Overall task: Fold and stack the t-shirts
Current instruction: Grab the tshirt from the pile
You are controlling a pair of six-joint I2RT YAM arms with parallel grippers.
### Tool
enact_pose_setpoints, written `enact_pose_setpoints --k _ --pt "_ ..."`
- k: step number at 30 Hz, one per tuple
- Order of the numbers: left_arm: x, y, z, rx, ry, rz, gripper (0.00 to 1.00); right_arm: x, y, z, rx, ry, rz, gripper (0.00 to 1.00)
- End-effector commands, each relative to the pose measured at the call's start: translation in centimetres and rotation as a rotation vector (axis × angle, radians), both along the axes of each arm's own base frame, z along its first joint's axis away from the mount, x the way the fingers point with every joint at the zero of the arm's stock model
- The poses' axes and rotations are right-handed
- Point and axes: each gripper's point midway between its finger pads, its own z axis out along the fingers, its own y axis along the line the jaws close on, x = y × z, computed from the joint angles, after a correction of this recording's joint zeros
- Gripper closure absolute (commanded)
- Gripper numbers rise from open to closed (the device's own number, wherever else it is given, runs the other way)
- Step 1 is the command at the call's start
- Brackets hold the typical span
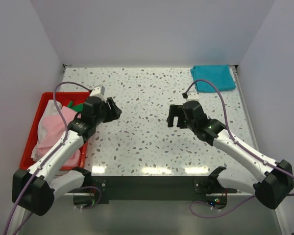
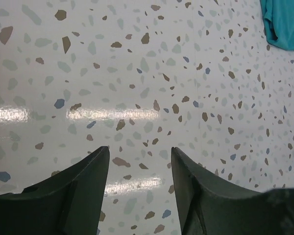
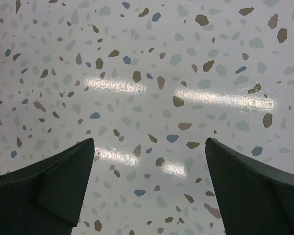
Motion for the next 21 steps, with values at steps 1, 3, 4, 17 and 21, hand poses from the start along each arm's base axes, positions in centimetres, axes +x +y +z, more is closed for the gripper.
enact_pose_setpoints --k 1,3,4,17,21 --pt "1.3 0.0 2.8 -0.01 -0.07 0.028 0.41 1.0 -0.1 2.6 -0.004 -0.068 -0.012 0.01" --pt "1.5 0.2 3.2 -0.005 -0.072 0.037 0.41 1.0 -0.3 2.9 -0.004 -0.082 -0.017 0.01" --pt "1.6 0.3 3.2 0.003 -0.071 0.047 0.41 1.0 -0.5 2.9 -0.007 -0.084 -0.02 0.01" --pt "4.1 15.2 4.5 0.119 0.097 0.687 0.3 0.6 0.2 2.1 -0.005 -0.054 0.029 0.01" --pt "2.0 20.0 2.1 0.133 0.192 0.881 0.29 0.5 1.0 1.5 0.001 -0.025 0.06 0.01"
